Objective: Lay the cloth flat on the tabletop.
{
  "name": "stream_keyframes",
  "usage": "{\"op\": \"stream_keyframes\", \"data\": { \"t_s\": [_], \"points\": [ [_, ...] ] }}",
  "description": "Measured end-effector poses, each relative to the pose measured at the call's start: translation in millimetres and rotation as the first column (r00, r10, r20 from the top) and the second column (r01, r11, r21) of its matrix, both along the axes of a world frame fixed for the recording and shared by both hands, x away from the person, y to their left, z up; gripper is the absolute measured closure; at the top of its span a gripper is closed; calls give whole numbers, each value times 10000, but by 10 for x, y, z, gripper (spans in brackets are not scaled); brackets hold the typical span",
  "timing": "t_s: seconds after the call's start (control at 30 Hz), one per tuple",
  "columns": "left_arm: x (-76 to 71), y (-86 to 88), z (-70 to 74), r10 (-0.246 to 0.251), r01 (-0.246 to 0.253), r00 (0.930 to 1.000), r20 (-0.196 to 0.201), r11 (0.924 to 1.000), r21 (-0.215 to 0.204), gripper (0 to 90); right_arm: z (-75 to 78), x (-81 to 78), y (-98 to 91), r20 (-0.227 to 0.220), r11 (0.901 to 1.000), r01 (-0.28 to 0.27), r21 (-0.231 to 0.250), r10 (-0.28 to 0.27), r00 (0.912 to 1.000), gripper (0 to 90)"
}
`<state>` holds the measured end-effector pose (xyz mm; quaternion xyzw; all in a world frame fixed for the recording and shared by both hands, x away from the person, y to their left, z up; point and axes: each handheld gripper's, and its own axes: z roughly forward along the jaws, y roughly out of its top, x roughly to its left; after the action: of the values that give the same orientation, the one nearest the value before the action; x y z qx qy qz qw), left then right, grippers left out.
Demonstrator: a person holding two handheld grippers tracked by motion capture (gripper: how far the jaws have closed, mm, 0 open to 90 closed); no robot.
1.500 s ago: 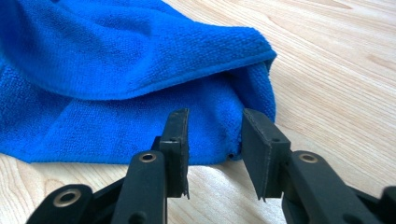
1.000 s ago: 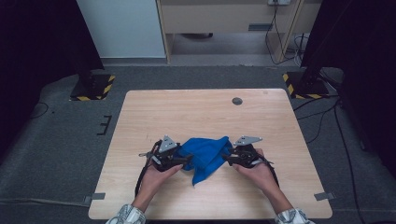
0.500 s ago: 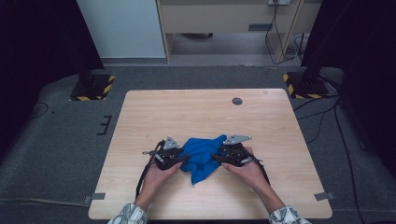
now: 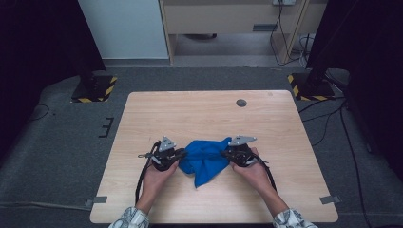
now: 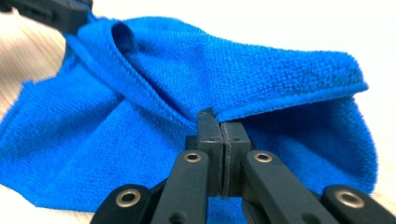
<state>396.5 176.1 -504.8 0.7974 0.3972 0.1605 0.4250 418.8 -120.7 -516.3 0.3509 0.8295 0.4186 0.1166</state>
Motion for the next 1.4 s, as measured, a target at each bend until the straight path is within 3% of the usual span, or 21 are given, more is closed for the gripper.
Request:
{"op": "stream_keyframes", "data": {
  "t_s": [0.13,0.33,0.4,0.5,0.63,0.8,1.1,1.3,1.4],
  "points": [
    [-12,33,16,17,-19,9999,102,9998,201,795,-62,-20,64,-145,9987,-297,-404,291,9995,893],
    [-33,100,-35,61,-49,9996,-262,9988,481,804,-99,-58,146,-216,9972,-532,-532,521,9984,892],
    [-53,102,-23,-45,52,9998,-184,9992,392,784,-106,-71,160,-261,9968,-572,-561,559,9981,888],
    [-84,106,27,2,-4,9999,146,9999,104,667,-127,-76,161,-326,9965,-568,-612,549,9980,863],
    [-112,108,112,133,-116,9983,570,9995,-298,613,-141,-76,161,-371,9964,-544,-652,521,9980,844],
    [-154,77,220,225,-163,9941,1062,9981,-589,611,-139,-82,167,-378,9961,-570,-672,546,9978,820],
    [-139,161,196,353,-322,9957,861,9988,-364,537,-126,-82,151,-396,9965,-532,-642,508,9979,810],
    [-131,256,172,429,-398,9954,851,9985,-382,405,-69,-71,98,-422,9996,-217,-167,210,9989,599],
    [-133,208,120,229,-230,9971,730,9997,6,362,-41,-75,88,-395,9998,-171,104,175,9991,528]
  ]
}}
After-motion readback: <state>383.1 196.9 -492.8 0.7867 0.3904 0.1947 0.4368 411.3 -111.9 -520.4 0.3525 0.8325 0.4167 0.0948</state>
